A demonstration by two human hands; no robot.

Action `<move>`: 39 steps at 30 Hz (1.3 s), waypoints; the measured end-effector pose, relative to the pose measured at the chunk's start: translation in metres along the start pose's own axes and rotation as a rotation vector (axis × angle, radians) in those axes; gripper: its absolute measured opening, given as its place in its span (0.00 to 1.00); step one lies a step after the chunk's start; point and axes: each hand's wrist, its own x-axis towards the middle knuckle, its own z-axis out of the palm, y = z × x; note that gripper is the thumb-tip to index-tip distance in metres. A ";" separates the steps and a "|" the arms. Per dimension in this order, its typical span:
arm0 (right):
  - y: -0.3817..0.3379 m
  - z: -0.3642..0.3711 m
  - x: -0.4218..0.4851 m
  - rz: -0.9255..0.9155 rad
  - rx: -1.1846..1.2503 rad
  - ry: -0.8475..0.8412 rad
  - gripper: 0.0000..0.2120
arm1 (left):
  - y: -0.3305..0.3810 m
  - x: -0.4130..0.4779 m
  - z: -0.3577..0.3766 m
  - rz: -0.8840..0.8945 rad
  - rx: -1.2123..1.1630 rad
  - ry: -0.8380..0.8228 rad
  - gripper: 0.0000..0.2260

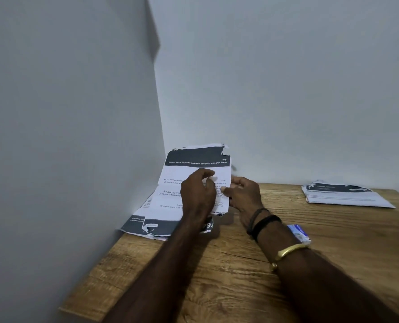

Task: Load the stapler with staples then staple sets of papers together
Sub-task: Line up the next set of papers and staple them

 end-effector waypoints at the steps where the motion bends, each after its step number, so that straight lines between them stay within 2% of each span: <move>1: -0.003 -0.009 -0.002 -0.008 -0.001 0.005 0.13 | 0.004 -0.001 0.002 0.008 -0.001 -0.003 0.08; 9: -0.022 -0.098 -0.007 -0.029 0.000 0.036 0.11 | 0.032 -0.014 0.029 0.005 0.081 -0.031 0.10; 13: -0.027 -0.143 -0.008 -0.033 0.031 0.051 0.10 | 0.034 -0.018 0.043 -0.151 0.144 -0.049 0.15; 18: -0.026 -0.180 -0.003 -0.045 0.011 0.117 0.13 | 0.039 -0.024 0.061 -0.385 -0.103 -0.087 0.18; 21: -0.019 -0.191 0.002 -0.090 -0.052 0.232 0.18 | 0.039 -0.030 0.074 -0.477 -0.216 -0.111 0.17; 24: -0.010 -0.199 0.007 -0.103 -0.146 0.247 0.21 | 0.032 -0.030 0.085 -0.477 -0.264 -0.165 0.15; 26: -0.012 -0.201 0.006 -0.118 -0.214 0.167 0.21 | 0.018 -0.025 0.094 -0.475 -0.303 -0.209 0.15; 30: -0.015 -0.207 0.011 -0.112 -0.372 0.069 0.15 | -0.012 -0.012 0.108 -0.513 -0.435 -0.228 0.09; 33: -0.014 -0.210 0.013 -0.137 -0.415 0.118 0.12 | -0.006 -0.012 0.096 -0.495 -0.505 -0.252 0.07; 36: -0.018 -0.208 0.008 -0.195 -0.462 0.169 0.10 | 0.010 -0.017 0.083 -0.391 -0.535 -0.307 0.11; 39: -0.020 -0.209 0.007 -0.264 -0.522 0.212 0.06 | 0.025 -0.016 0.070 -0.364 -0.480 -0.331 0.11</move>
